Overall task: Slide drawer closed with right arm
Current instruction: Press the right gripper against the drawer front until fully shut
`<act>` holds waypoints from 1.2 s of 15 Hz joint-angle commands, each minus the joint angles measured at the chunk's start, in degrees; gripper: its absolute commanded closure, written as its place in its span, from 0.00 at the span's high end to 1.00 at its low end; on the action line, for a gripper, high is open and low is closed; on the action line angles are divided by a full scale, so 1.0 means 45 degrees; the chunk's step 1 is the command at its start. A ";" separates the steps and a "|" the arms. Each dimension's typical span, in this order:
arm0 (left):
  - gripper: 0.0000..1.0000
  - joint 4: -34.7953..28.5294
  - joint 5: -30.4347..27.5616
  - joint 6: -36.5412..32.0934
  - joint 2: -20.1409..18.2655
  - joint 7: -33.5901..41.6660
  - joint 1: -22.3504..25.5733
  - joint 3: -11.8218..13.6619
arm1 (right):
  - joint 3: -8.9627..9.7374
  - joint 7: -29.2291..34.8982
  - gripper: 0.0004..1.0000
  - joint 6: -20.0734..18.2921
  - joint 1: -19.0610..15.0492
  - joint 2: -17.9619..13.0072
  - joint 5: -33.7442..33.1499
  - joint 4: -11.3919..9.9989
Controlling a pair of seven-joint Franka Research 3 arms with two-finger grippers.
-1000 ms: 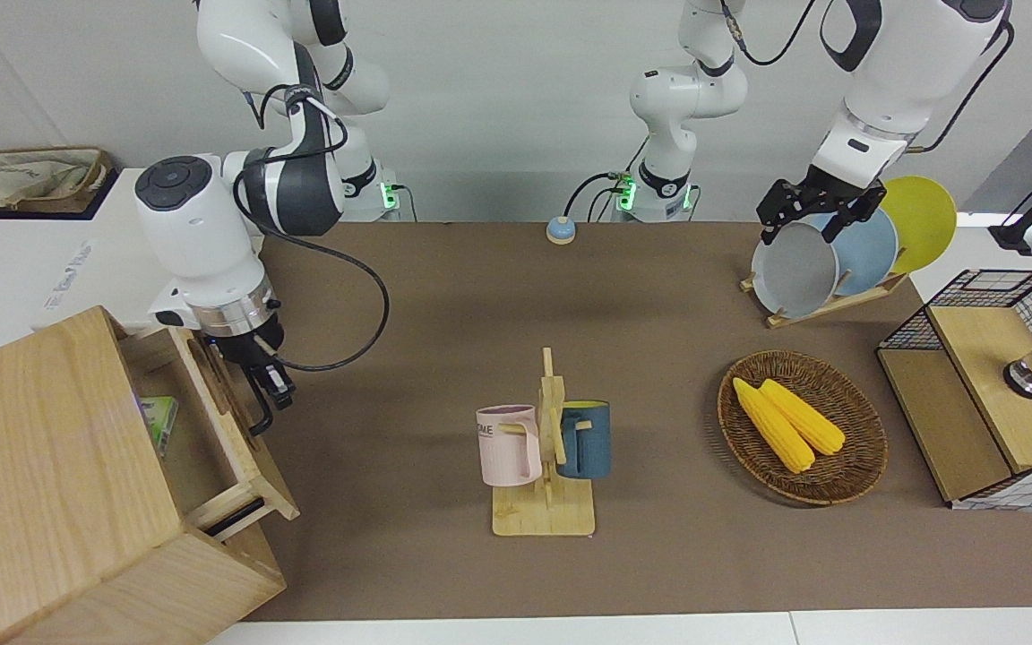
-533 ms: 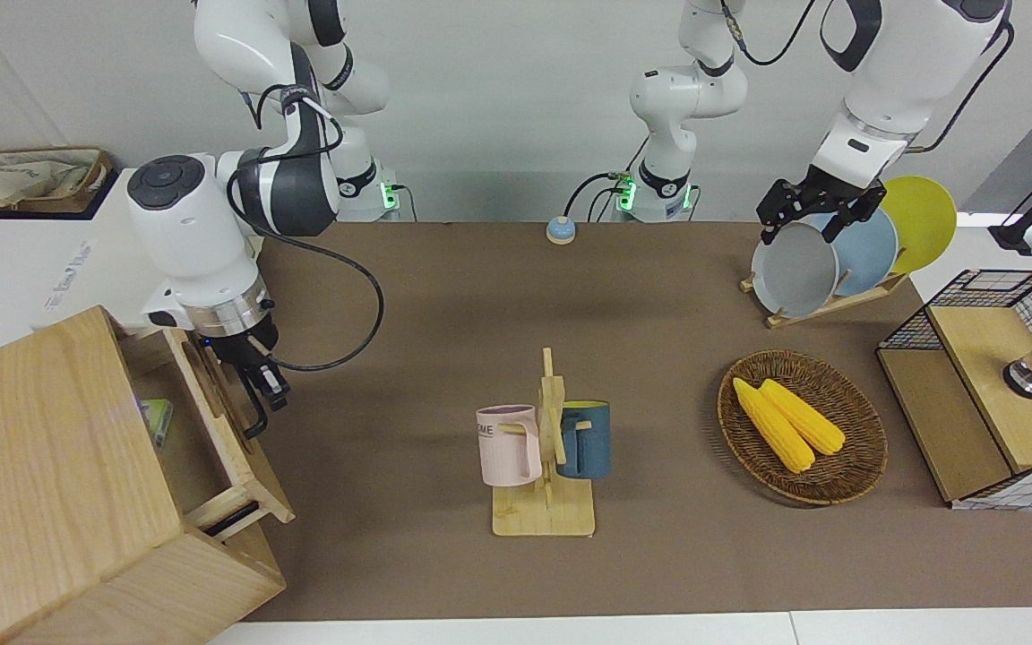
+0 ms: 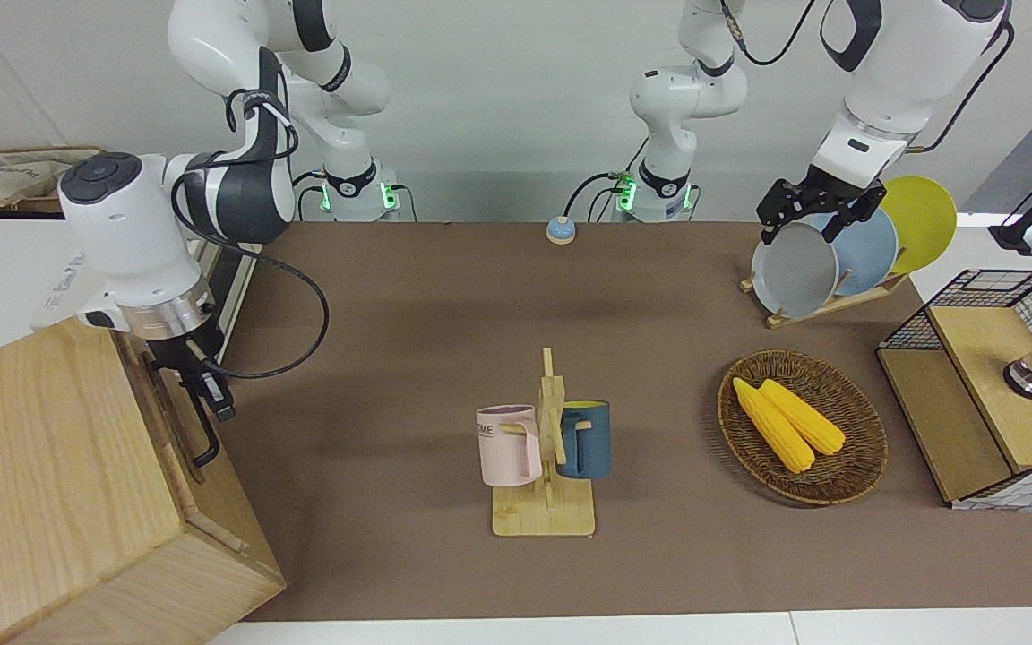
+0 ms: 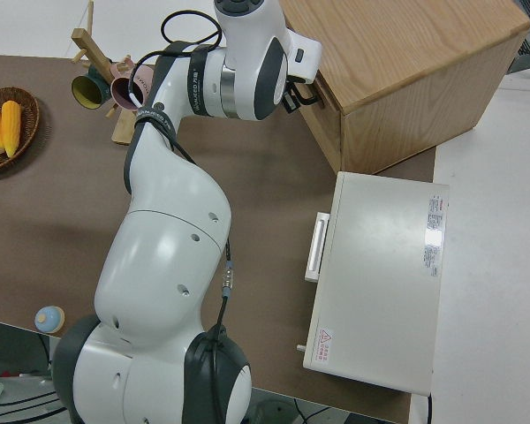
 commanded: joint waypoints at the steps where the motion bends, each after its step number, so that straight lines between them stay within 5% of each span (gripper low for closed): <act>1: 1.00 -0.0063 0.0145 -0.0168 -0.0127 0.0094 -0.0078 0.0064 | 0.0337 -0.0984 0.00 0.0364 -0.0631 0.0377 0.0328 0.0373; 13: 1.00 -0.0063 0.0145 -0.0149 -0.0127 0.0094 -0.0058 0.0045 | 0.0454 -0.0790 0.00 0.0091 -0.0359 0.0339 0.0230 0.0315; 18: 1.00 -0.0063 0.0145 -0.0148 -0.0127 0.0094 -0.0058 0.0064 | 0.0493 -0.1451 0.00 -0.1469 0.0831 0.0066 0.0112 0.0276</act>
